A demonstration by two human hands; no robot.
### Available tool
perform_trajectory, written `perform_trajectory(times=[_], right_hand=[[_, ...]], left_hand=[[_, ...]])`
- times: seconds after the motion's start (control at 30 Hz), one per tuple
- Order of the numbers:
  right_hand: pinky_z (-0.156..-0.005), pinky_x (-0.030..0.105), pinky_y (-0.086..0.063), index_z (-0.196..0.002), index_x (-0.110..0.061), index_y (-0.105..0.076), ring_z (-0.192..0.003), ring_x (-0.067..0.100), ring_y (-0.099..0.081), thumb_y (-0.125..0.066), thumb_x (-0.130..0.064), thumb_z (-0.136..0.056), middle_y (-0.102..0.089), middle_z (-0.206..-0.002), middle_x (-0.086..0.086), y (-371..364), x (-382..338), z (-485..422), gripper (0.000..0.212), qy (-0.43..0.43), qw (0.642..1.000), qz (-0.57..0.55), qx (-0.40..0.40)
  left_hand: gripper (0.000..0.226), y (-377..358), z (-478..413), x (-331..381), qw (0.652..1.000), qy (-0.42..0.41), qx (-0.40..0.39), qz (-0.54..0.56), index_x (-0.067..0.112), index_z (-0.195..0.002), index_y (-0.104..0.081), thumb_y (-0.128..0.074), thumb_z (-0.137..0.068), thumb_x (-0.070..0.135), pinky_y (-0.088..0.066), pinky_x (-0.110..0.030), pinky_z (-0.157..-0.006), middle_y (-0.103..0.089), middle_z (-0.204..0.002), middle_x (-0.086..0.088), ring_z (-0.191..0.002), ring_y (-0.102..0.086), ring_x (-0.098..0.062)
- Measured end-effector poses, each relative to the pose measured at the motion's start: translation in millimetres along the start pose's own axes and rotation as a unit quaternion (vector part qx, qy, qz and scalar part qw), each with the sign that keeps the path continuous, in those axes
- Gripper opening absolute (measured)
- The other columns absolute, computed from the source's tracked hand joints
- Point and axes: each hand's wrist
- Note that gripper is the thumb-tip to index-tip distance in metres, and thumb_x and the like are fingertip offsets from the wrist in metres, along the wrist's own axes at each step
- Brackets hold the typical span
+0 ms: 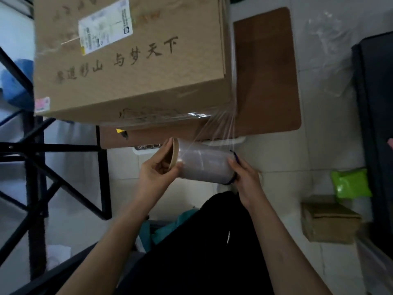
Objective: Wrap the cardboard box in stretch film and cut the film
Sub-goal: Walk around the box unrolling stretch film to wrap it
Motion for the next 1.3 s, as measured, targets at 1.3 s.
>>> perform_trajectory(times=[1.3], right_hand=[[-0.096, 0.031, -0.049, -0.127, -0.003, -0.057, -0.115, 0.024, -0.060, -0.060, -0.019, -0.090, -0.063, -0.125, 0.014, -230.2, 237.7, -23.9, 0.040, 0.195, 0.911, -0.311, 0.187]], left_hand=[[0.072, 238.7, -126.5, -102.0, 0.911, -0.195, -0.309, -0.192, 0.022, -0.141, -0.039, -0.069, -0.077, 0.015, -0.045, -0.009, -0.079, -0.065, -0.104, 0.015, -0.084, -0.060, 0.010]])
Point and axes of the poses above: each hand's wrist, its own z-axis away from the middle knuckle, its own y-axis out of the back of the hand, x = y × z
